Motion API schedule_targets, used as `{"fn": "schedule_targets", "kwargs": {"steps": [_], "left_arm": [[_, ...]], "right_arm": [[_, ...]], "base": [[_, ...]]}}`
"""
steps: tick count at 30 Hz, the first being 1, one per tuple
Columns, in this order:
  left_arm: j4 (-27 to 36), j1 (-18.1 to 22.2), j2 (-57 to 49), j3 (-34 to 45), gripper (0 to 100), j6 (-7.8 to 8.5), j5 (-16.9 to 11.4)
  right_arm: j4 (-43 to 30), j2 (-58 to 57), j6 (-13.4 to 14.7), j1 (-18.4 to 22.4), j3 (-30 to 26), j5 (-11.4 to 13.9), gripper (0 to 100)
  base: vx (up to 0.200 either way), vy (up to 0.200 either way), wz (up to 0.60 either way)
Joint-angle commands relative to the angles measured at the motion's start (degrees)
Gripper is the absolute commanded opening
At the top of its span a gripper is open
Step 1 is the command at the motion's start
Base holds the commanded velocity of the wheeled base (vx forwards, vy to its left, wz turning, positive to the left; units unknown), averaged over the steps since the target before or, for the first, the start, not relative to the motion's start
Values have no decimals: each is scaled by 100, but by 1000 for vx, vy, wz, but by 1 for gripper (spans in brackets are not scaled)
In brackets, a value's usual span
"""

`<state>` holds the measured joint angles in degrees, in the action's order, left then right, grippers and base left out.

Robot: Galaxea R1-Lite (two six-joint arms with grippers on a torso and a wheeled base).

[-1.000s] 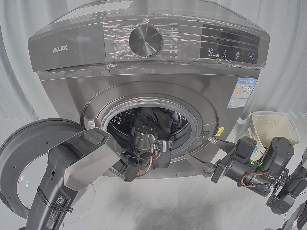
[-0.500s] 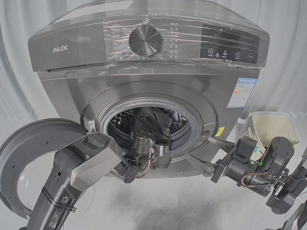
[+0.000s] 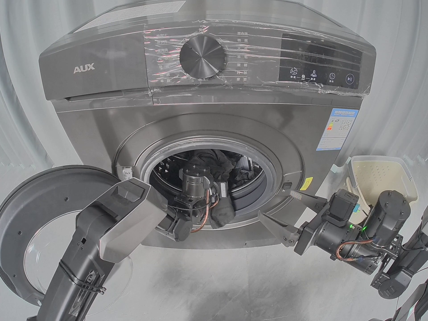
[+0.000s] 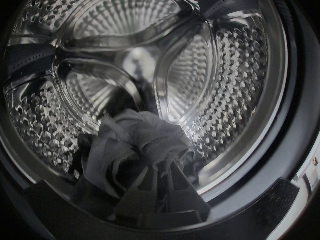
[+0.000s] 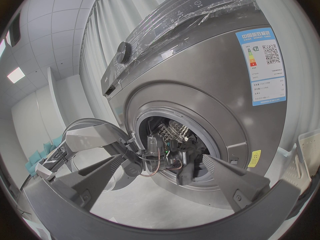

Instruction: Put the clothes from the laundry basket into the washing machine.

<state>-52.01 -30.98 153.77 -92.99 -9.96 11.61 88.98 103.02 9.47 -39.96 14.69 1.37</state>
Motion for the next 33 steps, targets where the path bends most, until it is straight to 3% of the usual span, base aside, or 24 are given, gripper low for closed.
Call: {"fn": "schedule_targets", "kwargs": {"steps": [1, 8, 17, 18, 23, 25, 28, 33], "left_arm": [[-47, 127, 206, -738, 0, -6, 202], [-20, 162, 584, -1714, 0, 47, 430], [-20, 162, 549, -1547, 0, 38, 430], [-20, 162, 549, -1547, 100, 38, 430], [-11, 162, 505, -1424, 100, -6, 430], [15, 109, 285, -888, 100, -6, 421], [94, 30, -40, -184, 100, -6, 254], [191, -49, -67, 79, 100, -15, -36]], "right_arm": [[14, -1, 2, -3, 8, 4, 100], [14, -10, -7, -3, 8, 4, 100], [14, -1, -7, -3, -1, 4, 100], [14, -1, 2, -3, -1, 4, 100], [14, -1, 2, -3, -1, 4, 100], [14, -1, 2, -3, -1, 4, 100], [14, 7, 2, -3, -10, 13, 100], [14, 7, 2, -12, -10, 22, 100]], "base": [[0, 0, 0], [0, 0, 0], [0, 0, 0], [0, 0, 0], [0, 0, 0], [0, 0, 0], [0, 0, 0], [0, 0, 0]]}}
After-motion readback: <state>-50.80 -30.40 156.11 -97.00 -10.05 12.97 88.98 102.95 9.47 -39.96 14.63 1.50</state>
